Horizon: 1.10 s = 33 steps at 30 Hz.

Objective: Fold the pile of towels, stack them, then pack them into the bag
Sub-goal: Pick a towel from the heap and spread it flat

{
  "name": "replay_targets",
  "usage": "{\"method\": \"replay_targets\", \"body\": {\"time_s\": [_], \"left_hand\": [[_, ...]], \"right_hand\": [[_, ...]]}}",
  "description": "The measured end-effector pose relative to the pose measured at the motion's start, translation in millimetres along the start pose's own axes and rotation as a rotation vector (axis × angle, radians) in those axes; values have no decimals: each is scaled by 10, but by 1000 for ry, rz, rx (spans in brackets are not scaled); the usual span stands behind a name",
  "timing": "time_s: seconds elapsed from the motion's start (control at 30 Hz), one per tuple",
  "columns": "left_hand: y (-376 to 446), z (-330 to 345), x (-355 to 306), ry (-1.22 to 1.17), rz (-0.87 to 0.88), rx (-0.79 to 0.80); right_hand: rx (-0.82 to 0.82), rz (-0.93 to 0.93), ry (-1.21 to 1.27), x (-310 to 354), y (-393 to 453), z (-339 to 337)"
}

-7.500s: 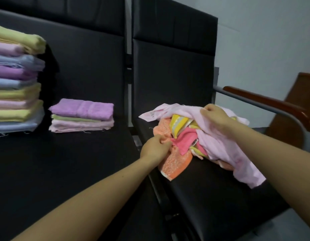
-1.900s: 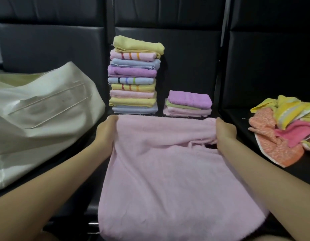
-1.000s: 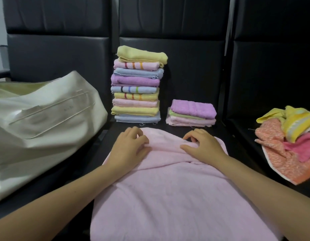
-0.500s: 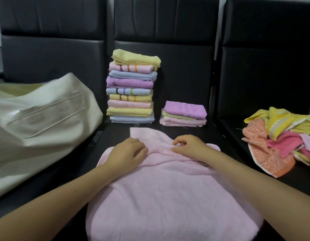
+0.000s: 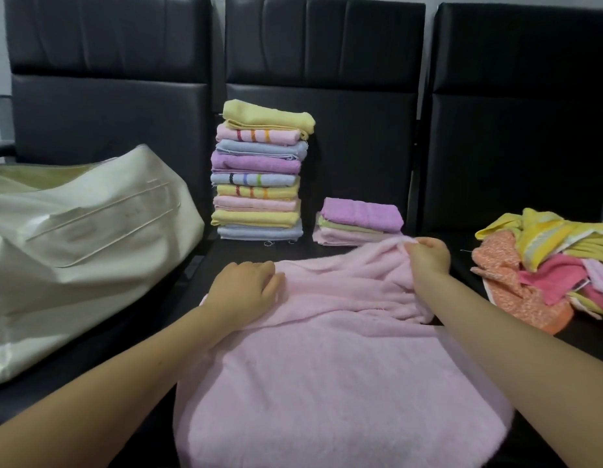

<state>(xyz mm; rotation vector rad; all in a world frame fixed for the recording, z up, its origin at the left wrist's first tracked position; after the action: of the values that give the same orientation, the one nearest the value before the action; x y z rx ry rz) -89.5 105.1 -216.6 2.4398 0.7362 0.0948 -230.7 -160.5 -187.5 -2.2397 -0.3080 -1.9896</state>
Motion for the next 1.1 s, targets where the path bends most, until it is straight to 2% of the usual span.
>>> {"method": "replay_targets", "body": {"time_s": [0.1, 0.2, 0.3, 0.43, 0.5, 0.57, 0.63, 0.7, 0.8, 0.87, 0.97, 1.0, 1.1], "left_hand": [[53, -3, 31, 119, -65, 45], [129, -1, 128, 251, -224, 129], [144, 70, 272, 369, -348, 227], [183, 177, 354, 175, -563, 196], [234, 200, 376, 61, -637, 209], [270, 220, 425, -57, -667, 222], [278, 213, 468, -285, -667, 96], [280, 146, 491, -529, -690, -107], [308, 7, 538, -568, -667, -378], [314, 18, 546, -578, -600, -311], [236, 91, 472, -696, -616, 44], [222, 109, 466, -696, -623, 102], [264, 119, 474, -662, -673, 45]], "right_hand": [[-4, -87, -226, -166, 85, -88], [75, -186, -406, -186, 105, -87], [63, -220, -420, -196, 131, -90], [-99, -312, -145, -157, 121, -128], [-80, -302, -141, -189, 141, -98], [26, -239, -258, -264, 158, -46], [119, -234, -457, -307, 181, -25], [164, -234, -549, -306, 203, -28], [240, -223, -708, -255, 135, -20], [283, -313, -842, -246, 87, 28], [298, -377, -788, -263, 21, 56], [299, -386, -771, -269, 7, 49], [297, -388, -727, -278, 15, 47]]}}
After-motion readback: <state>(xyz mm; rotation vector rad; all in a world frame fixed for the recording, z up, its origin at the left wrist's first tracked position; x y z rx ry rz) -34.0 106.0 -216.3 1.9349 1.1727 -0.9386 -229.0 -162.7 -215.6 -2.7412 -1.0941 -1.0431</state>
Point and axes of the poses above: each hand's wrist, its own y-axis towards the middle knuckle, its own z-axis out of the palm, x = y × z, the point moved 2 cm from there along y, towards the middle knuckle, and after that the axes turned 6 degrees about -x, right-handed, at the moved point
